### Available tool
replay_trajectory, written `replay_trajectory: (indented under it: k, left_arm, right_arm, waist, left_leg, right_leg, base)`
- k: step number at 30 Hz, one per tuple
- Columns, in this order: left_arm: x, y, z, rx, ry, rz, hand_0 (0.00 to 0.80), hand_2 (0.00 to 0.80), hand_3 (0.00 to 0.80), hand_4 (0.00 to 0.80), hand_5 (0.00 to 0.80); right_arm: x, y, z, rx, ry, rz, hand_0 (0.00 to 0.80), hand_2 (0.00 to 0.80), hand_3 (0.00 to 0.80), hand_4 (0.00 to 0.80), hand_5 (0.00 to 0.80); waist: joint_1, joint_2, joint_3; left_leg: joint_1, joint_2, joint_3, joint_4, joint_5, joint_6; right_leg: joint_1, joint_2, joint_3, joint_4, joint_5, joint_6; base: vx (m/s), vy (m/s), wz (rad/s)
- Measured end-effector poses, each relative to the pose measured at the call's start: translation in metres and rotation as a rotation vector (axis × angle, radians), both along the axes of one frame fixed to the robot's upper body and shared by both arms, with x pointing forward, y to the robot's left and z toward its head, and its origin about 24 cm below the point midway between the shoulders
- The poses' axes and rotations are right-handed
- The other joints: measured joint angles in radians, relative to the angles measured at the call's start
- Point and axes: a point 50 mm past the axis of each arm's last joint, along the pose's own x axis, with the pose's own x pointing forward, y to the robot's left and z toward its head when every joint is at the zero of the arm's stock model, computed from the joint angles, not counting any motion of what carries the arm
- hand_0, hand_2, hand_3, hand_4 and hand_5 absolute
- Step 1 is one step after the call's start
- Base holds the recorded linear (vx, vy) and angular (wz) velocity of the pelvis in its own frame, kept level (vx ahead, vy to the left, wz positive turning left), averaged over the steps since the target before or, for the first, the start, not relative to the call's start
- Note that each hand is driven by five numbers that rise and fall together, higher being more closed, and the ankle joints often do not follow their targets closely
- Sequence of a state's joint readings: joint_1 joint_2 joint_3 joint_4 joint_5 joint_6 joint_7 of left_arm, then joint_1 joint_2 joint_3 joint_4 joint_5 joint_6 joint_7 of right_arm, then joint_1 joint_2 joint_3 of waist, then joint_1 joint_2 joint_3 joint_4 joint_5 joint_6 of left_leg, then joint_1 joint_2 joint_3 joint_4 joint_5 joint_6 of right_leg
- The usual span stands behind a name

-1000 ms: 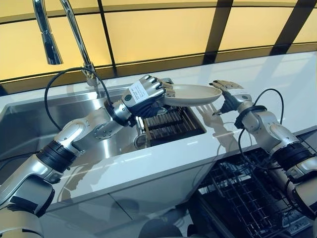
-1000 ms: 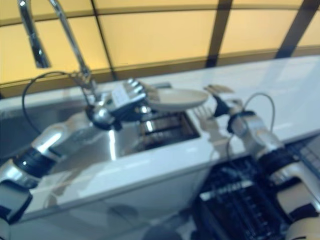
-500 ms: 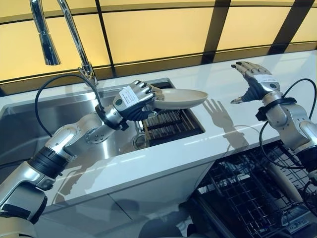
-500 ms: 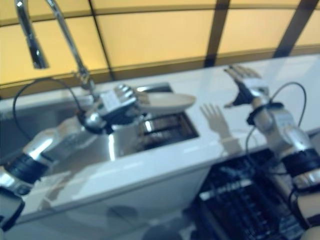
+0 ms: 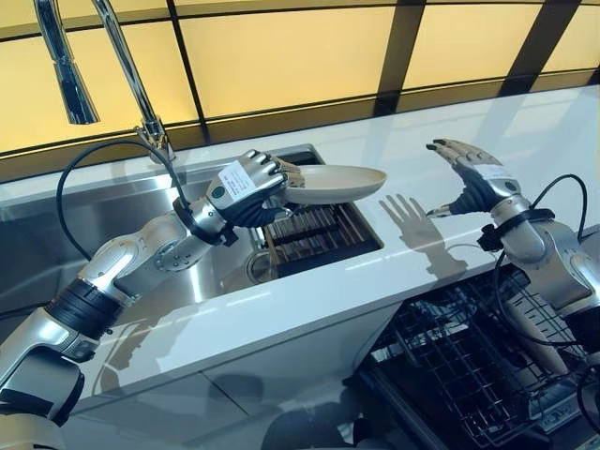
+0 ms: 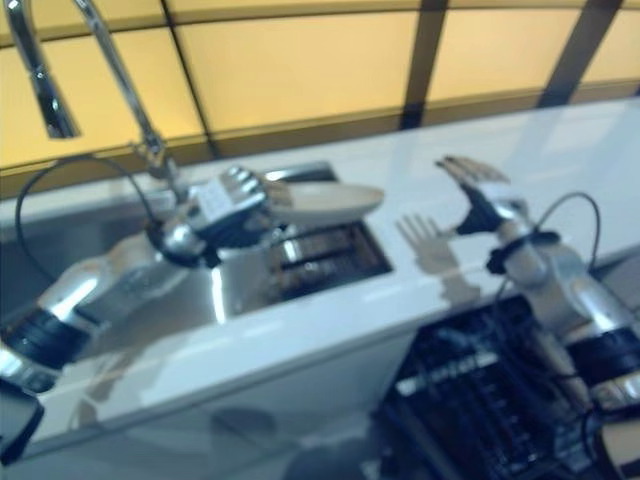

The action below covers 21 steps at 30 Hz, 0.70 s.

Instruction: Take plates into dishwasher

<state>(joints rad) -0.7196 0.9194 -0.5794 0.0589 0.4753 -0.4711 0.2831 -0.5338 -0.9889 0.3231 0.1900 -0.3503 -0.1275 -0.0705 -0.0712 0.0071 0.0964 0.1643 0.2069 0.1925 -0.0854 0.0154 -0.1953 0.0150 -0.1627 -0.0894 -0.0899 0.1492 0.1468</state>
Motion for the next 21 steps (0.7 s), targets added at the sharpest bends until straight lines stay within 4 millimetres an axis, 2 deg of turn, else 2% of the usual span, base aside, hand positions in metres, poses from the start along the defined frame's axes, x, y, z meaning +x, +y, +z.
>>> replay_trajectory:
  k: [9,21]
  left_arm:
    - [0.0,-0.001,0.0,-0.004,0.0,0.002,0.8,0.8,0.8,0.8,0.8]
    - [0.0,-0.009,-0.002,-0.037,0.008,-0.018,0.8,0.8,0.8,0.8,0.8]
  right_arm:
    - [-0.004,0.024,0.004,0.037,0.01,0.106,0.0,0.0,0.0,0.0,0.0]
    - [-0.003,0.037,0.006,0.114,0.024,0.161,0.0,0.0,0.0,0.0,0.0]
  waist:
    - [-0.004,0.0,0.001]
    - [-0.021,-0.002,0.002]
  left_leg:
    - [0.001,0.0,0.0,0.0,0.0,0.0]
    - [0.001,0.0,0.002,0.0,0.0,0.0]
  right_leg:
    - [0.0,0.0,0.0,-0.001,0.0,0.0]
    - [0.0,0.0,0.0,-0.001,0.0,0.0]
  base:
    - [0.0,0.0,0.0]
    - [0.0,0.0,0.0]
